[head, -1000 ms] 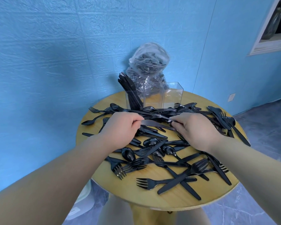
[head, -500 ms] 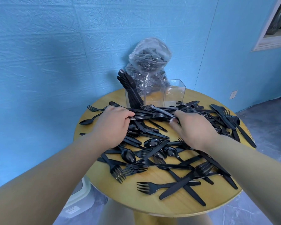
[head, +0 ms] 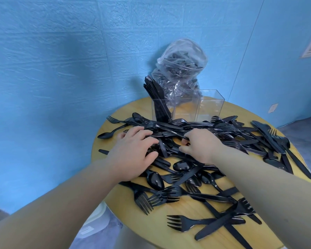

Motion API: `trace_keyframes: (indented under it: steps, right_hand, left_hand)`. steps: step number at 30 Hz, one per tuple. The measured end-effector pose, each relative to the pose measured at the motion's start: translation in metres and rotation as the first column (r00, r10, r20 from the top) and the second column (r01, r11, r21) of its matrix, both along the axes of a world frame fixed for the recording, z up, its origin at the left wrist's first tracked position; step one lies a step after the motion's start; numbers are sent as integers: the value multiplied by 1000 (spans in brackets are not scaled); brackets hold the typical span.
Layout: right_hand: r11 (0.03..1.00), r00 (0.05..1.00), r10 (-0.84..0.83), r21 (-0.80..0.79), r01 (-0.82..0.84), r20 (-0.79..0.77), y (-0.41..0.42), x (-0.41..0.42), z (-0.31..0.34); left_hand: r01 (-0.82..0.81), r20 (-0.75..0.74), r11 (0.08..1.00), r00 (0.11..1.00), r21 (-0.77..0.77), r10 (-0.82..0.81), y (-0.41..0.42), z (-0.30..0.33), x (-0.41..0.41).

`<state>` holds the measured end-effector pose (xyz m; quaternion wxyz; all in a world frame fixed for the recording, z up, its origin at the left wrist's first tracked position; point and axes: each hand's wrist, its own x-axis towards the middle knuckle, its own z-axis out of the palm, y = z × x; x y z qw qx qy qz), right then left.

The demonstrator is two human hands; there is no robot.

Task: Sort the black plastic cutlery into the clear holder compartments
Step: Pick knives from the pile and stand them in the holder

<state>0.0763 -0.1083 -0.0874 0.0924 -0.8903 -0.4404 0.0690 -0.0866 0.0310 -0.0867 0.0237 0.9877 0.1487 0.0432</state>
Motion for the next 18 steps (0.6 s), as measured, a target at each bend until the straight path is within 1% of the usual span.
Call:
trace_keyframes:
  steps: [10, 12, 16, 18]
  right_hand:
    - [992, 999, -14, -125, 19, 45, -36, 5, 4]
    - [992, 999, -30, -120, 34, 34, -44, 3, 4]
    - [998, 999, -44, -41, 45, 30, -43, 0, 3]
    - [998, 999, -43, -47, 43, 6, -37, -3, 3]
  left_hand:
    - [62, 15, 998, 998, -15, -62, -7, -8, 7]
    - [67, 6, 998, 998, -16, -67, -9, -9, 9]
    - [47, 0, 999, 999, -19, -47, -10, -9, 8]
    - [33, -2, 999, 999, -24, -33, -10, -8, 5]
